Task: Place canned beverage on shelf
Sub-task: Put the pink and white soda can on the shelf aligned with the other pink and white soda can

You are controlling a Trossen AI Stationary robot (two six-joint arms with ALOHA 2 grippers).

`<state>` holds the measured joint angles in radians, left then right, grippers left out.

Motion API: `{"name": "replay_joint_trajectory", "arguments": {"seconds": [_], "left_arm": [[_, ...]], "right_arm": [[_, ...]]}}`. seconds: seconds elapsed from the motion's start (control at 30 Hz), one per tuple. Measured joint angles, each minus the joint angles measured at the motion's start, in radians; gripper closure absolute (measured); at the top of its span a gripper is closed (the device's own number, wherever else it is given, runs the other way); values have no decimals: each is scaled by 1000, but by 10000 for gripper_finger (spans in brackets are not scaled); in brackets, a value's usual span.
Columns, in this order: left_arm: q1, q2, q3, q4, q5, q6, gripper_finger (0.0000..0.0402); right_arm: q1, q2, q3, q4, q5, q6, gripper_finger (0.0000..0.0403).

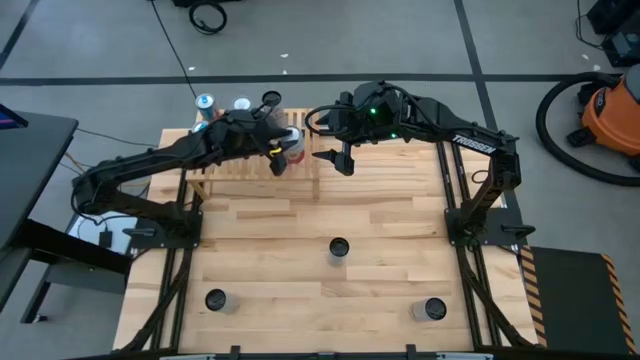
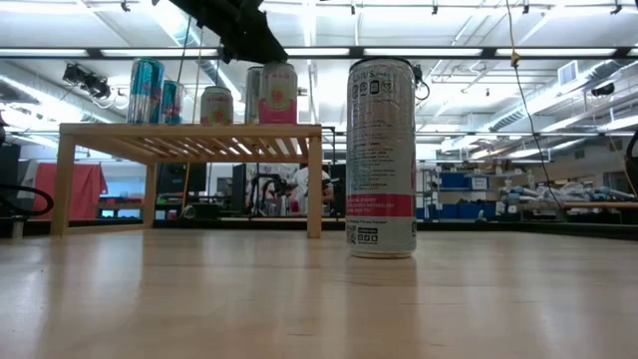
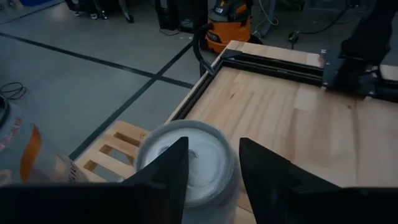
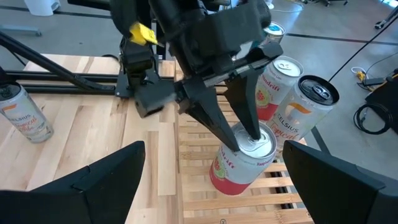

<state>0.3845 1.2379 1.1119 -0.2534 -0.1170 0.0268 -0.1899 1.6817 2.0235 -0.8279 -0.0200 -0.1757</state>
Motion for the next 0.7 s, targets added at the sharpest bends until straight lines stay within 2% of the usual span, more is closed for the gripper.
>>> {"name": "replay_joint_trajectory", "arguments": {"seconds": [0.37, 0.7], "left_arm": [[-2, -109, 1, 14, 0, -42, 260], [-33, -136, 3, 17, 3, -41, 260]], "right_arm": [[0, 0, 0, 1, 0, -2, 11], [0, 0, 0, 4, 0, 45, 11]]}}
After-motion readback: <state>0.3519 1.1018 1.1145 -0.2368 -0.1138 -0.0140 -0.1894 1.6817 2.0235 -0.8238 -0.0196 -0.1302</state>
